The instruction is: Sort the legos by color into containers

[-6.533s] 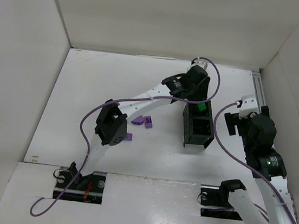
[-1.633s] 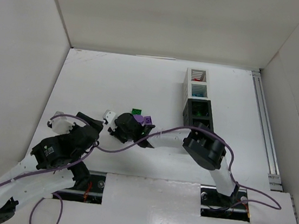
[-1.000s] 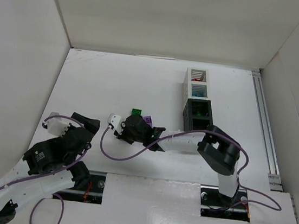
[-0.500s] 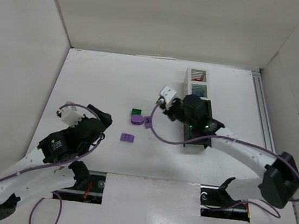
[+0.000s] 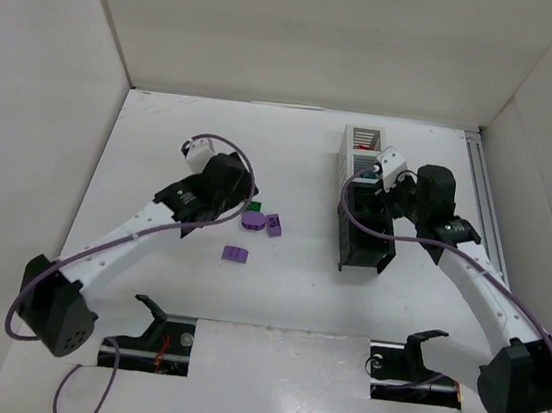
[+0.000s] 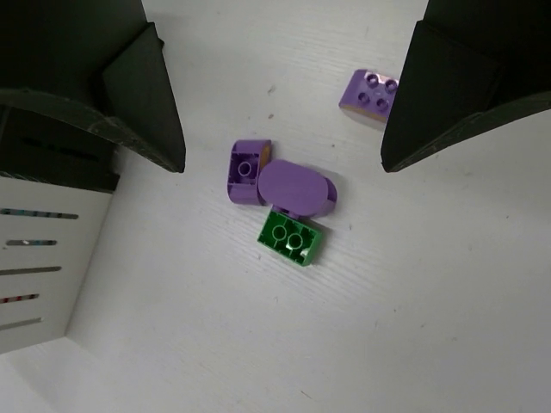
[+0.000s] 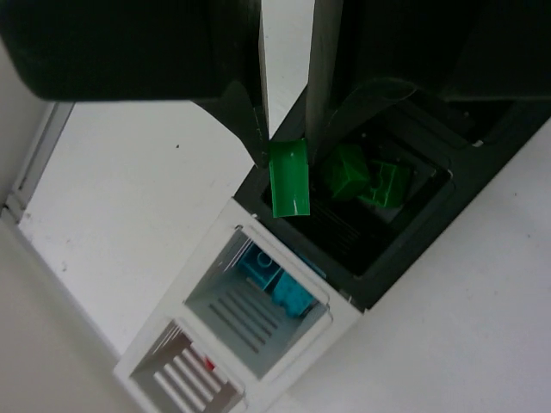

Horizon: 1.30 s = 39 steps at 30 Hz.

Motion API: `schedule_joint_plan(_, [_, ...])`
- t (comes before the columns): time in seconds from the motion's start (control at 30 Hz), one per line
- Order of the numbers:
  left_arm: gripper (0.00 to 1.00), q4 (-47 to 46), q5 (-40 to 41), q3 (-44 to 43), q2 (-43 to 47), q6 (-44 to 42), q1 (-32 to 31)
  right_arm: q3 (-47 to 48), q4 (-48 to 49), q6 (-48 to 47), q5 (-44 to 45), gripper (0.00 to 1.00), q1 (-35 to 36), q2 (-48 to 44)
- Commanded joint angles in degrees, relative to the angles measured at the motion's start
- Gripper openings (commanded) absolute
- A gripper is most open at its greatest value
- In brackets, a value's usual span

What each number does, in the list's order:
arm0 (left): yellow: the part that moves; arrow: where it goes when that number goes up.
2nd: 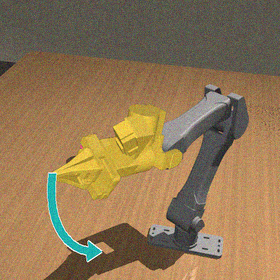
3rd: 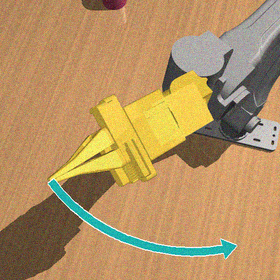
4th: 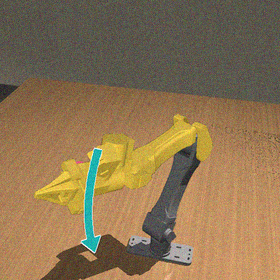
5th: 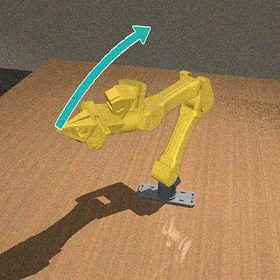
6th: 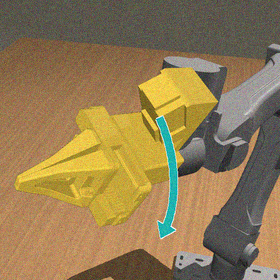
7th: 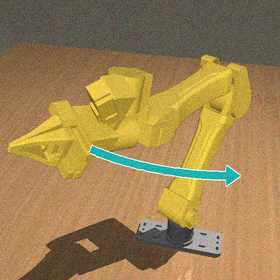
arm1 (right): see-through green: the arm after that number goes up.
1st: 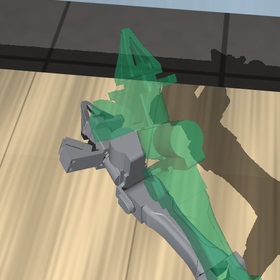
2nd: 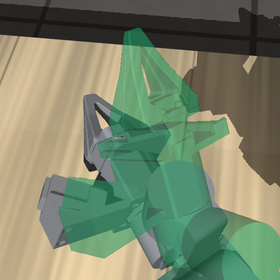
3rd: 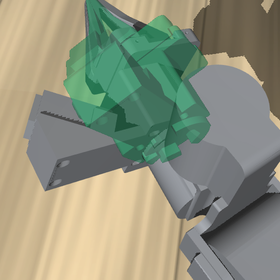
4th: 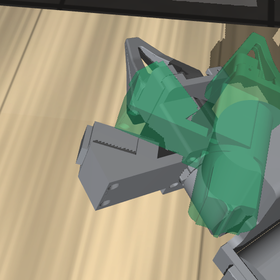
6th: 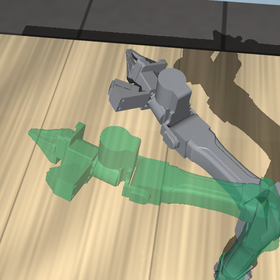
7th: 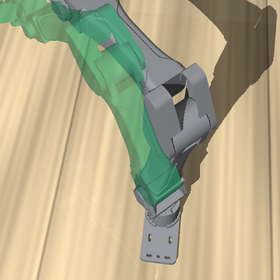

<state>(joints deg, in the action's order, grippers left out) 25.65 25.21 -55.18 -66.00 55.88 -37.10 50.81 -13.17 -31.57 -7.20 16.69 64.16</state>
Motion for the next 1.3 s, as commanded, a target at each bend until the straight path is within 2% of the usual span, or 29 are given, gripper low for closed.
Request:
schedule_joint_plan(0.0, [0.95,-6.05,-8.34,-4.49,-5.79,-9.46,3.0,0.52,-1.77,-3.14,-6.93,0.05,-2.44,1.66])
schedule_joint_plan(0.1, [0.95,-6.58,-8.24,-7.39,-11.49,-11.57,3.0,0.52,-2.3,-3.67,-8.87,0.06,-3.15,2.98])
schedule_joint_plan(0.3, [0.92,-7.81,-9.3,-10.82,-19.34,-12.9,4.85,0.52,-1.68,-4.73,-10.9,0.18,-3.68,4.65])
schedule_joint_plan(0.4, [0.89,-8.42,-10.53,-12.05,-22.76,-13.6,6.08,0.52,-0.64,-5.25,-12.92,0.38,-3.68,5.27])
schedule_joint_plan(0.43, [0.88,-8.94,-11.4,-12.06,-24.25,-13.6,6.6,0.52,-0.63,-5.25,-13.53,0.61,-3.68,5.27])
schedule_joint_plan(0.47, [0.86,-9.56,-11.94,-12.67,-24.96,-14.3,6.6,0.52,-0.63,-5.78,-14.58,0.69,-3.68,5.27])
schedule_joint_plan(0.53, [0.85,-9.57,-11.94,-13.37,-26.28,-14.3,6.6,0.0,-0.01,-6.3,-15.12,0.75,-3.68,4.58])
schedule_joint_plan(0.67, [0.8,-9.57,-12.56,-13.38,-29.01,-14.83,6.6,-1.23,1.38,-6.31,-14.43,0.81,-3.68,0.71])
schedule_joint_plan(0.9, [0.8,-11.4,-13.08,-10.4,-31.82,-14.22,6.6,-2.99,3.24,-6.31,-11.44,0.86,-3.68,-6.15])
schedule_joint_plan(1.27, [0.79,-13.17,-12.02,-10.48,-38.32,-13.16,6.6,-3.52,3.24,-6.84,-10.9,0.86,-3.68,-5.63])
